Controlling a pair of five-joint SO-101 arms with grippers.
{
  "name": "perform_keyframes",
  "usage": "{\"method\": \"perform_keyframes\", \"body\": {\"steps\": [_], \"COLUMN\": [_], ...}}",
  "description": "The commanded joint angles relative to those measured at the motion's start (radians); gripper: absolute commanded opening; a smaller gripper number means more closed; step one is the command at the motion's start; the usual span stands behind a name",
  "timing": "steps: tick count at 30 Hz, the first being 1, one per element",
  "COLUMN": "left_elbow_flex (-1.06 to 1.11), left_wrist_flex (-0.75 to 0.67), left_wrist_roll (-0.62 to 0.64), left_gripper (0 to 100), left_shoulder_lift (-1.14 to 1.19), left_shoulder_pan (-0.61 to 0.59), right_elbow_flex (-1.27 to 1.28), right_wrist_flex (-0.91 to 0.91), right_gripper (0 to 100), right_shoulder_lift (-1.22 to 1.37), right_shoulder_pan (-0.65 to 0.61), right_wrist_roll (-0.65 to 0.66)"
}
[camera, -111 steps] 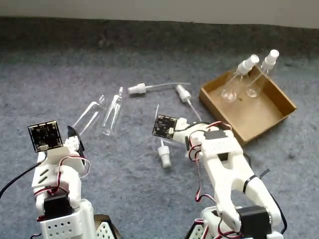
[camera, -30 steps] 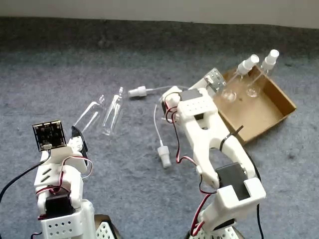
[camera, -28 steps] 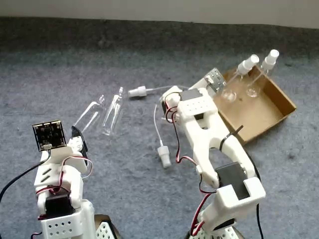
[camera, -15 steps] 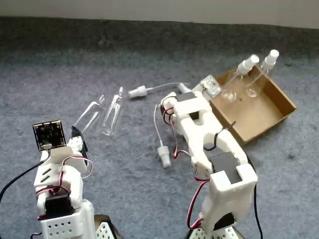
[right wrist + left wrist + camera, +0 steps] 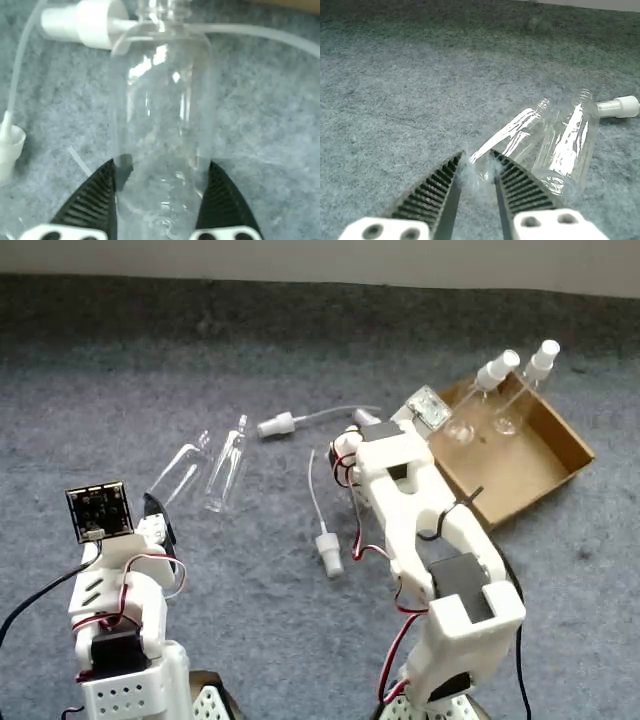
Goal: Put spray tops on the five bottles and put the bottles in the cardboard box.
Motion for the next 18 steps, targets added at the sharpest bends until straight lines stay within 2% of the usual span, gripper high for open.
{"method": "perform_keyframes", "body": {"steps": [1,8,18], "left_elbow_flex": [-0.005,0.004,0.008], "left_wrist_flex": [-0.020,-0.021,-0.021], "left_wrist_roll": [-0.008,-0.008,-0.008], "left_gripper": [5,5,5], "left_shoulder_lift": [-0.010,-0.010,-0.010], "left_shoulder_pan": [0.019,0.021,0.061], "right_elbow_flex": [-0.008,-0.010,0.004], "right_wrist_flex": [0.038,0.200,0.280], "right_gripper": [0.4,0.4,0.4], "right_shoulder_lift": [-0.127,-0.272,-0.390], "right_shoulder_pan": [0.010,0.012,0.024], "right_wrist_roll": [0.153,0.408,0.941]}}
